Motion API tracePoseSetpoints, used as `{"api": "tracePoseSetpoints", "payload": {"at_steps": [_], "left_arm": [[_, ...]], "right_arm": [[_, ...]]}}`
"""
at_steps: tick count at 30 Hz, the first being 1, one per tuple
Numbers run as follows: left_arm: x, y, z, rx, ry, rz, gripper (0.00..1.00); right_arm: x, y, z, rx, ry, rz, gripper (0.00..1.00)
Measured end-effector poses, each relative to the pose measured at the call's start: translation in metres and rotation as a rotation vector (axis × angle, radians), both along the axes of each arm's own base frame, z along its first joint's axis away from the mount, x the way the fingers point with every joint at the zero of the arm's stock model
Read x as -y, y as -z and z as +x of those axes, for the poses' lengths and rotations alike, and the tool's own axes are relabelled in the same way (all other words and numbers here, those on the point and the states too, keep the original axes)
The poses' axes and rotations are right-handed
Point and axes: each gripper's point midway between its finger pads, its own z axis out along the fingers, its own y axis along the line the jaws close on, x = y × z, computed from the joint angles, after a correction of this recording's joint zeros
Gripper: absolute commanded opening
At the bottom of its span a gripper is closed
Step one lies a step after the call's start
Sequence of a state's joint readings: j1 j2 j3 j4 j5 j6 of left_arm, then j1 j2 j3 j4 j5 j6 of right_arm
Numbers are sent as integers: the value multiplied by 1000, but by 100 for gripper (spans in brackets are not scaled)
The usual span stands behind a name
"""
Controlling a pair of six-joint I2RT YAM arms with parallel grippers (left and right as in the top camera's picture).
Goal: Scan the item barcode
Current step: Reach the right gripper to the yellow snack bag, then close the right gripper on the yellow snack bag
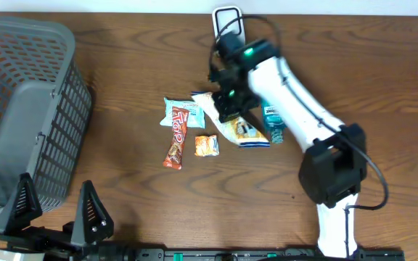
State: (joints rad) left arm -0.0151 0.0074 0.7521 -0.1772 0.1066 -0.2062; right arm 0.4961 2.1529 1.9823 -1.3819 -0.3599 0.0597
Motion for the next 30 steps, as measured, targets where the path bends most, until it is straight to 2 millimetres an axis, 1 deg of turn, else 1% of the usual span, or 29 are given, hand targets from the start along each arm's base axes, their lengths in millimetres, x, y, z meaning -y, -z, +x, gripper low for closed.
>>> {"api": "tracePoseSetpoints", "payload": {"at_steps": [3, 4, 7, 9, 12, 17, 21, 24, 27, 30], "left_arm": [[0, 1, 1, -2, 0, 0, 99], [0, 1, 1, -3, 0, 0, 99], [0, 1, 1, -5, 0, 0, 99], [0, 2, 2, -7, 0, 0, 99], [0, 7, 4, -25, 0, 0, 99], [0, 17, 10, -69, 0, 1, 99], [0, 28, 19, -100, 0, 2, 99], [0, 42, 29, -136, 0, 2, 98], [1, 52, 36, -162, 0, 2, 99], [1, 54, 38, -165, 0, 2, 99]], "right_arm": [[5, -22, -16, -138, -43, 213, 1], [7, -30, -18, -166, -59, 295, 1], [11, -50, -17, -173, -103, 514, 1], [10, -58, -19, -161, -144, 637, 1], [3, -62, -28, -151, -193, 788, 1], [-8, -63, -42, -162, -191, 981, 1], [-9, -58, -47, -176, -146, 1069, 1], [-7, -48, -46, -131, -179, 1065, 1], [1, -40, -43, -121, -185, 1023, 2], [11, -28, -38, -96, -203, 958, 1]]}}
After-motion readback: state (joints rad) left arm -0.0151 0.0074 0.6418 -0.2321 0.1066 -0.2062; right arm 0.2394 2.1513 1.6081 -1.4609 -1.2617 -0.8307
